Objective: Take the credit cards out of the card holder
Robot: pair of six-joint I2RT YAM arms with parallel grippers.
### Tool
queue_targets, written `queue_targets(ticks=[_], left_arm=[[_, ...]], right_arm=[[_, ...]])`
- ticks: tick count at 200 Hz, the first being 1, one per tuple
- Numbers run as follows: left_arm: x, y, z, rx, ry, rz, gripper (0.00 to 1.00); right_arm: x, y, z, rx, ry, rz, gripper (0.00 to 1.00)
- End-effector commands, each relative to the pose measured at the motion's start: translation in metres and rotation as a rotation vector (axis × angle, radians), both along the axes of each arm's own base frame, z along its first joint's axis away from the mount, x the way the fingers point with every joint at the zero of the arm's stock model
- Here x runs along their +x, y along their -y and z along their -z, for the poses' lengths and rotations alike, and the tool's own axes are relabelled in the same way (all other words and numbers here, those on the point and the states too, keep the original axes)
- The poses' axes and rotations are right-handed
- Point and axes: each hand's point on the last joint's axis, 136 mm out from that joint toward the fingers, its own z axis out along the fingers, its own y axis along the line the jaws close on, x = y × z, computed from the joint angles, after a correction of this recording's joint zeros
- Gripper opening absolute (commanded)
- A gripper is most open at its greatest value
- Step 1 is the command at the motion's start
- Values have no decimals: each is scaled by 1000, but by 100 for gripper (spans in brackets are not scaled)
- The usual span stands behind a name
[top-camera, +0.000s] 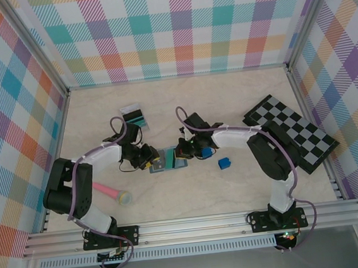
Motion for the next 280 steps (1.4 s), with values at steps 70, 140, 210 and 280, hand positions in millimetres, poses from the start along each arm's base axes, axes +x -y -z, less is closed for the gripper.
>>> queue_targets(ticks=[70, 140, 210, 280], left_arm=[[5, 27, -113, -355, 240, 35, 84], [7, 45, -163, -551, 369, 90, 100], [8, 49, -197, -635, 482, 101, 55], [1, 51, -216, -687, 539, 119, 26]], right_arm=[[8, 5, -126, 416, 228, -34, 0], [11, 0, -177, 642, 188, -57, 0], [5, -1, -195, 701, 164, -73, 0], [7, -3, -199, 705, 163, -75, 0]])
